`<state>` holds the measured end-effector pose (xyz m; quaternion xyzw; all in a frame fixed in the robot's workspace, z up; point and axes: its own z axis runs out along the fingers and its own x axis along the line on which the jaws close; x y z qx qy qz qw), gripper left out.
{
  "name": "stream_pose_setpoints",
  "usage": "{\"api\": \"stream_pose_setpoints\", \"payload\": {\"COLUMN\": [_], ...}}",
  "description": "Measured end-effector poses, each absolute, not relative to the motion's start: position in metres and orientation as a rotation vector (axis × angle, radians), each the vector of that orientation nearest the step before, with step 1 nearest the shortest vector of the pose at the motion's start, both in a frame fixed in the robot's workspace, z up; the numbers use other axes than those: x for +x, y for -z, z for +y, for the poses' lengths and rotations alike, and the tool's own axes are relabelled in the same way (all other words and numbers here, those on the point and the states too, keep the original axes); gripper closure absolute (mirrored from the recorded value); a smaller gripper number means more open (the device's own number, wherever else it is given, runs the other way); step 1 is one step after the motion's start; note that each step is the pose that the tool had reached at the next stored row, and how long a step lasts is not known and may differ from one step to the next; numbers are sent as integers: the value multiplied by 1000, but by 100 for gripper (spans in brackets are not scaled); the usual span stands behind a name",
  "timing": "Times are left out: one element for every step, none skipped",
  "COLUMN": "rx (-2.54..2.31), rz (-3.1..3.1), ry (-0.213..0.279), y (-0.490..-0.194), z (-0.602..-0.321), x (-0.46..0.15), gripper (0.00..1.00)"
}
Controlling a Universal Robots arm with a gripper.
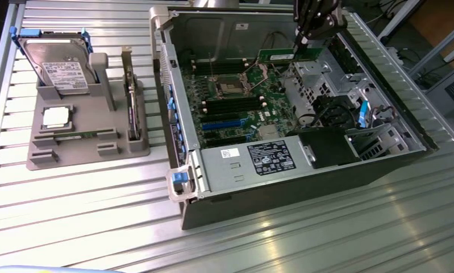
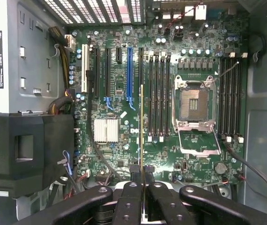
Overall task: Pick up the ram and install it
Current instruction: 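Insert the ram into the slot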
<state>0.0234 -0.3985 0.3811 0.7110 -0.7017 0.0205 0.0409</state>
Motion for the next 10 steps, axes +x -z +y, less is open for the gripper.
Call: {"api": "stream_pose_setpoints", "payload": {"rx": [2177,2177,2177,2177,2177,2177,2177,2177,2177,2177], "rz": [-2149,-2149,-2149,-2149,-2149,-2149,-2149,-2149,-2149,-2149], "ry": [-63,-63,-63,-63,-63,-63,-63,-63,-63,-63], "y": [-381,-380,-380,-380,-380,-379,-379,-378,-378,-377], "z": [-399,-399,-399,-399,-399,-399,-399,-399,-399,-399], "x": [23,23,23,23,23,23,23,23,23,23], "gripper": [88,88,88,88,88,88,88,88,88,88]}}
